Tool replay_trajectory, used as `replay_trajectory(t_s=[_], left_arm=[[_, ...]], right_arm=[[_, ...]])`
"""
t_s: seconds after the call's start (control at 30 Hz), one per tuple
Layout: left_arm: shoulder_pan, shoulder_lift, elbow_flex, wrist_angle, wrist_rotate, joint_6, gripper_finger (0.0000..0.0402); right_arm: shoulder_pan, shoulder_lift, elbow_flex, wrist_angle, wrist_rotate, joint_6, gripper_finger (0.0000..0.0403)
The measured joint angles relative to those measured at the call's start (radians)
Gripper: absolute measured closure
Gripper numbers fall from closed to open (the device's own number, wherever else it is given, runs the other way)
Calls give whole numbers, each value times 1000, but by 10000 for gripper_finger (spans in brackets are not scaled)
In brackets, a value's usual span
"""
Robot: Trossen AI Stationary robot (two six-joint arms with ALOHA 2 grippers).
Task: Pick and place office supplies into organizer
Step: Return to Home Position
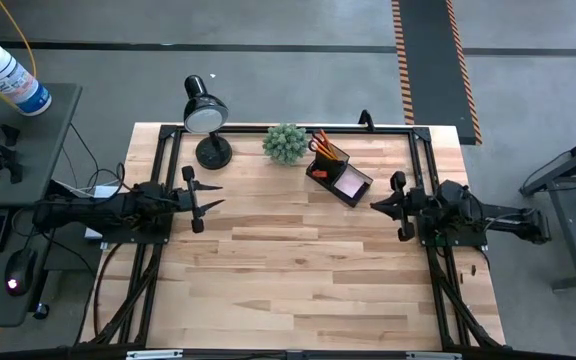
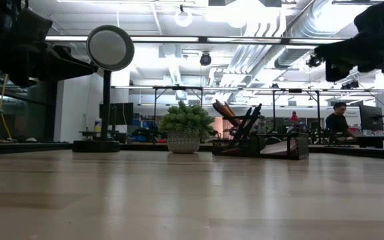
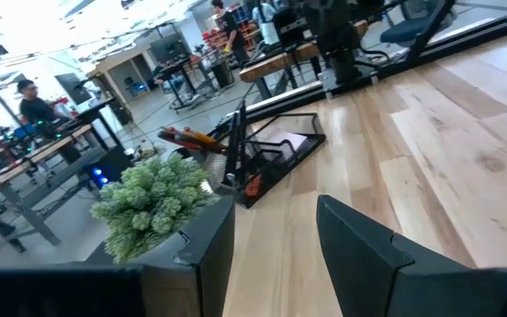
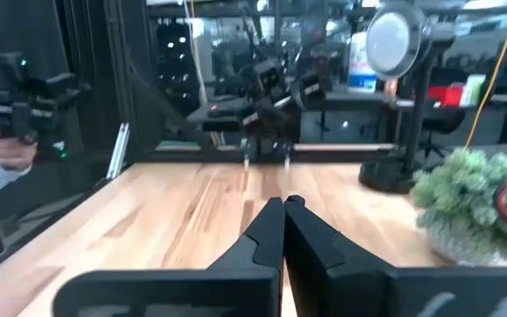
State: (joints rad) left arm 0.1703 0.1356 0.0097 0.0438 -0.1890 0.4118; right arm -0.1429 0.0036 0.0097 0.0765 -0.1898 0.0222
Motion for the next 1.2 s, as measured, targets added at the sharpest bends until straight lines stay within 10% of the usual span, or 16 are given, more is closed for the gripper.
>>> replay_trajectory(t_s=[1.2], left_arm=[[0, 0, 0, -7, 48, 116, 252]], right_arm=[[0, 46, -1, -6, -19, 162, 402]])
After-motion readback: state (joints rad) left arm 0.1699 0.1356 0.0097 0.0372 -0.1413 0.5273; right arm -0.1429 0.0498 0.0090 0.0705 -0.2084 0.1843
